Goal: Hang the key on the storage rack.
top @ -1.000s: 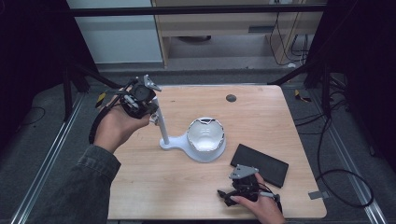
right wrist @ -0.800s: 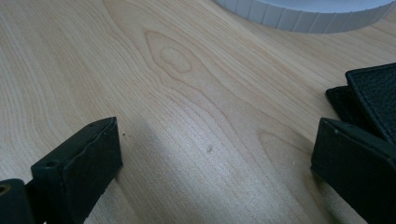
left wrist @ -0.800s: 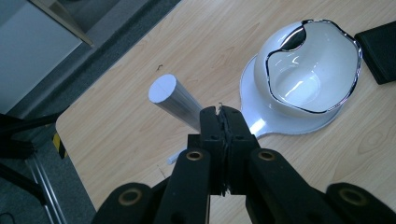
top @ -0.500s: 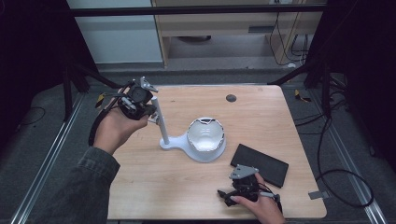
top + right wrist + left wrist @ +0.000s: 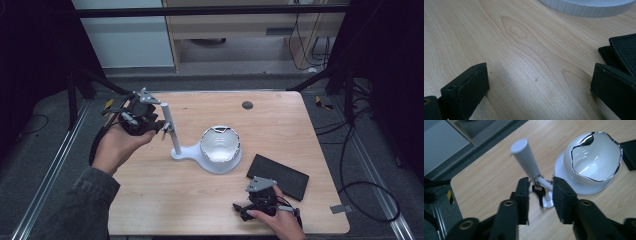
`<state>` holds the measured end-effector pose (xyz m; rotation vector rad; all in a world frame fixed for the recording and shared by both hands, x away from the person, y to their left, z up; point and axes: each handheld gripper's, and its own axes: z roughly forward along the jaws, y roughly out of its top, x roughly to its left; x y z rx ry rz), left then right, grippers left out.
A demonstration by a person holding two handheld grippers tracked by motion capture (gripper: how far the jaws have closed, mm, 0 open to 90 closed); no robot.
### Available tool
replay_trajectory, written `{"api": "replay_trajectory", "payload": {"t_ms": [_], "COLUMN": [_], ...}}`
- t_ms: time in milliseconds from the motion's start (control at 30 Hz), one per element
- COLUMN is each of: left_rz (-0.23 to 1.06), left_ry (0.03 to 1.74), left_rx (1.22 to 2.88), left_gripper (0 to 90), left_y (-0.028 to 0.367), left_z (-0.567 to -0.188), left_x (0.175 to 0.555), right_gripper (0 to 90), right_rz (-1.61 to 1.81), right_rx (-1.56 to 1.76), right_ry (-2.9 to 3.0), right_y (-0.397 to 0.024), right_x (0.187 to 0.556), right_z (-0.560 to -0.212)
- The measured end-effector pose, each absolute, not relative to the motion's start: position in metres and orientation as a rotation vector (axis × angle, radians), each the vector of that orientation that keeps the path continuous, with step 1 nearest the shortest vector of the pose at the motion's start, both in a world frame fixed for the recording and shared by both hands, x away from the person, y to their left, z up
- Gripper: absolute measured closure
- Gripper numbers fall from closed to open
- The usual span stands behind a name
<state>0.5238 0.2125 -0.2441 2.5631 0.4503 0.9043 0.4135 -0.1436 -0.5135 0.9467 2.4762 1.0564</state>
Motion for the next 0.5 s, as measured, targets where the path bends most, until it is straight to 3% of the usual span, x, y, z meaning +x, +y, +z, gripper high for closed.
{"api": "replay_trajectory", "payload": {"t_ms": [100,233,333,367,500], "left_rz": [0.913,0.922,0.922,0.924,0.894], "left_ry": [0.467,0.471,0.462,0.455,0.457], "left_rx": [2.548,2.542,2.553,2.555,2.532], "left_gripper": [52.8,35.8,29.9,21.3,13.1], "left_y": [0.219,0.226,0.229,0.231,0.241], "left_z": [-0.249,-0.259,-0.265,-0.267,-0.285], "left_x": [0.516,0.505,0.501,0.499,0.493], "right_gripper": [1.8,1.7,1.7,1.7,2.8], "right_rz": [1.056,1.056,1.056,1.056,1.057], "right_rx": [0.947,0.946,0.946,0.946,0.937], "right_ry": [2.476,2.477,2.476,2.476,2.480], "right_y": [-0.144,-0.144,-0.144,-0.144,-0.144], "right_x": [0.413,0.413,0.414,0.413,0.413], "right_z": [-0.514,-0.513,-0.514,-0.514,-0.513]}}
